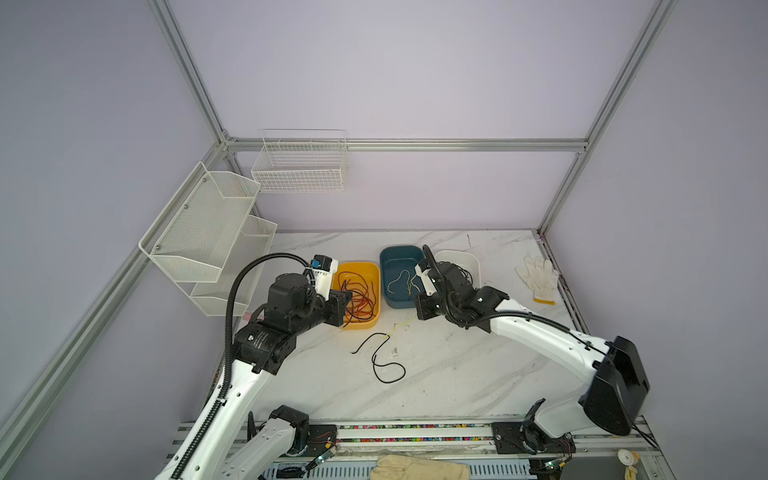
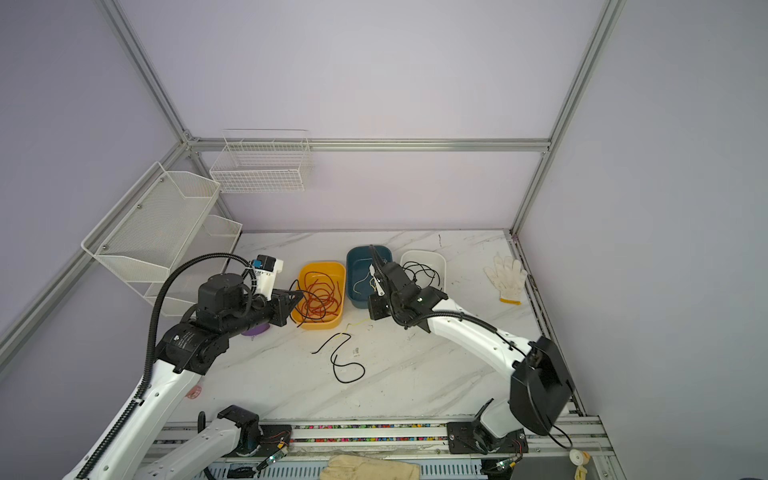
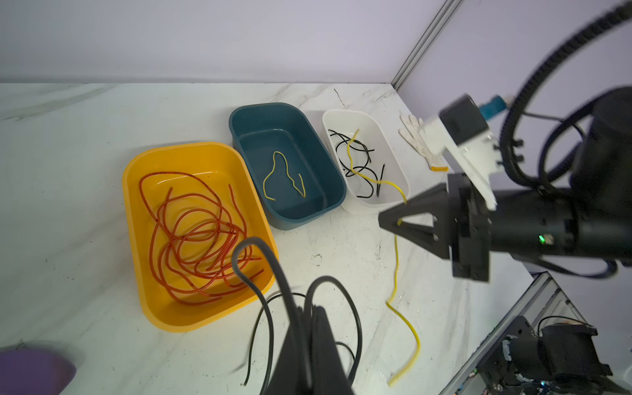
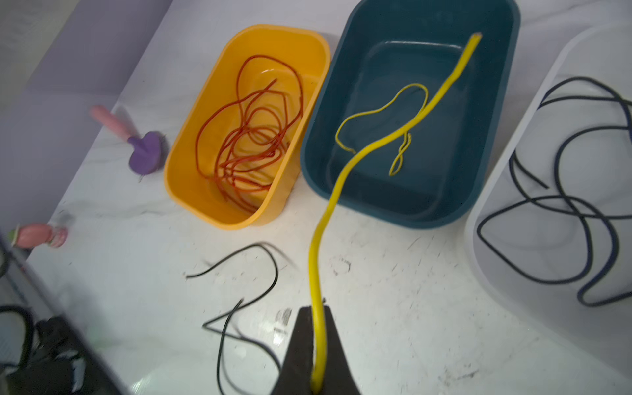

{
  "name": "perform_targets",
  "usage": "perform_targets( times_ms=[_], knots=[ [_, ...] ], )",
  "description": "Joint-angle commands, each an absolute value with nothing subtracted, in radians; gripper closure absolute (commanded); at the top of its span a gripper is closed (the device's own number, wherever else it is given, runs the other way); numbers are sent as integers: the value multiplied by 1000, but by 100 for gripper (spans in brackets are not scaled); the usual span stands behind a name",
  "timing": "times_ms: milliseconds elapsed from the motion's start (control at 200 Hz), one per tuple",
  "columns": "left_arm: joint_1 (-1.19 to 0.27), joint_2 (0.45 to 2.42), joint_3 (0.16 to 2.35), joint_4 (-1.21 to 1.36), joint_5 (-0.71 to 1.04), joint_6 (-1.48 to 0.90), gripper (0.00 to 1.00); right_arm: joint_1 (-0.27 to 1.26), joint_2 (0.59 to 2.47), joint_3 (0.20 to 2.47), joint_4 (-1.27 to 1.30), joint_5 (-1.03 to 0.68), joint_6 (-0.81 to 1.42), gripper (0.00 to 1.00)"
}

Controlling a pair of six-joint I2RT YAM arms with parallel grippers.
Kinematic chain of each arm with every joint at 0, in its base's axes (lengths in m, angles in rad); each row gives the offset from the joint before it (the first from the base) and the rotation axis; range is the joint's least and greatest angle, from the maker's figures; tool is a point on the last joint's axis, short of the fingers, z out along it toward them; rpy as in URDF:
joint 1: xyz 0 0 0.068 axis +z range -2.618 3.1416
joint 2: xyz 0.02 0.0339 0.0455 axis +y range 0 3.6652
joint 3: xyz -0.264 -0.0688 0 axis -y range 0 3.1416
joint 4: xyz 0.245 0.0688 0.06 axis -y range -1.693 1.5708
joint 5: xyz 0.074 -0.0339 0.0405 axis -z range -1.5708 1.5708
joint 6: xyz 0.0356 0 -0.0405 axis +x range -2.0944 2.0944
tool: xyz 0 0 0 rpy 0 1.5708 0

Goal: Untangle the cables
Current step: 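Carry the yellow wire with the right gripper over the teal tub, then lower the yellow wire into the teal tub with the right gripper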

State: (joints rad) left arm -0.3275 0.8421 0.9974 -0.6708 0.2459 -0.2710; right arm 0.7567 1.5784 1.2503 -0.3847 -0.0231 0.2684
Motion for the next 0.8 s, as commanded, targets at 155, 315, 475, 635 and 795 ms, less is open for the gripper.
perform_targets(
  times_ms=[155,315,475,635,795],
  knots=[
    [-325,790,847,-570,210,-252,100,631,1875,1487,-399,93,157,100],
    [-325,778,835,-569,208,-256,100,578,2008,1621,-416,97,161,100],
    [-326,768,828,-570,209,-258,100,550,2098,1709,-426,118,169,100],
    [-325,761,825,-581,192,-252,100,537,2170,1779,-446,119,169,100],
    [-325,756,825,-588,180,-244,100,535,2231,1831,-458,118,171,100]
  ],
)
